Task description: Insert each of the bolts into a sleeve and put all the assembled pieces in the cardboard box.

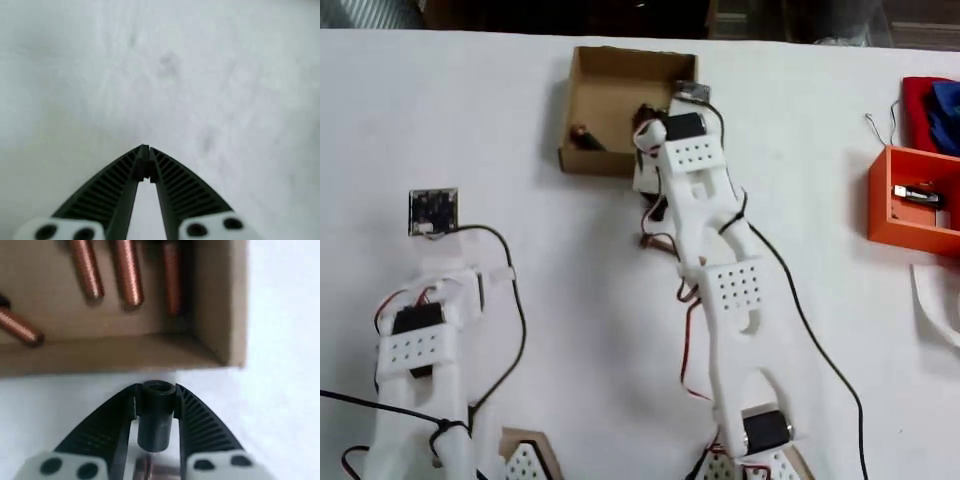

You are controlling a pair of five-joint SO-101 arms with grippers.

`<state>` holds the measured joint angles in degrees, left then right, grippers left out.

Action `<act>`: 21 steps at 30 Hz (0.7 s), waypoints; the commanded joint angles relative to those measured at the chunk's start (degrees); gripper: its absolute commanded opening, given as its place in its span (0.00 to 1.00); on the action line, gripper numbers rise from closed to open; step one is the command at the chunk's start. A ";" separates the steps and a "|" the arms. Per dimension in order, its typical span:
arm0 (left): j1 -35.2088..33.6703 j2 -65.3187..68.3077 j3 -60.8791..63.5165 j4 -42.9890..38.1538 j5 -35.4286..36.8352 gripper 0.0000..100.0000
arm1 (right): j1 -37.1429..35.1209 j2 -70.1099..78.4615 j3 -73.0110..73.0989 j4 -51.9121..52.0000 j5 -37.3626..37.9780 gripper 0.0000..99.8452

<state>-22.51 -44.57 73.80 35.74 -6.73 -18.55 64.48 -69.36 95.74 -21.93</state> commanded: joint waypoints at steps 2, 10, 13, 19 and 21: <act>-0.18 -0.35 -0.31 -0.70 -0.26 0.03 | -1.27 -3.03 -10.64 5.41 3.69 0.02; -0.26 -0.35 -0.31 -0.79 -0.26 0.03 | -4.35 -12.53 -5.45 5.76 9.32 0.02; -0.26 -0.35 -0.22 -0.79 -0.26 0.03 | -7.25 -20.00 6.15 5.76 9.49 0.02; -0.26 -0.35 -0.22 -0.79 -0.26 0.03 | -10.59 -36.62 26.55 5.41 10.29 0.02; -0.26 -0.35 -0.22 -0.79 -0.26 0.03 | -11.47 -41.45 34.46 3.38 11.52 0.02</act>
<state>-22.51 -44.57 73.80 35.74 -6.73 -28.40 33.45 -43.69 99.96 -11.74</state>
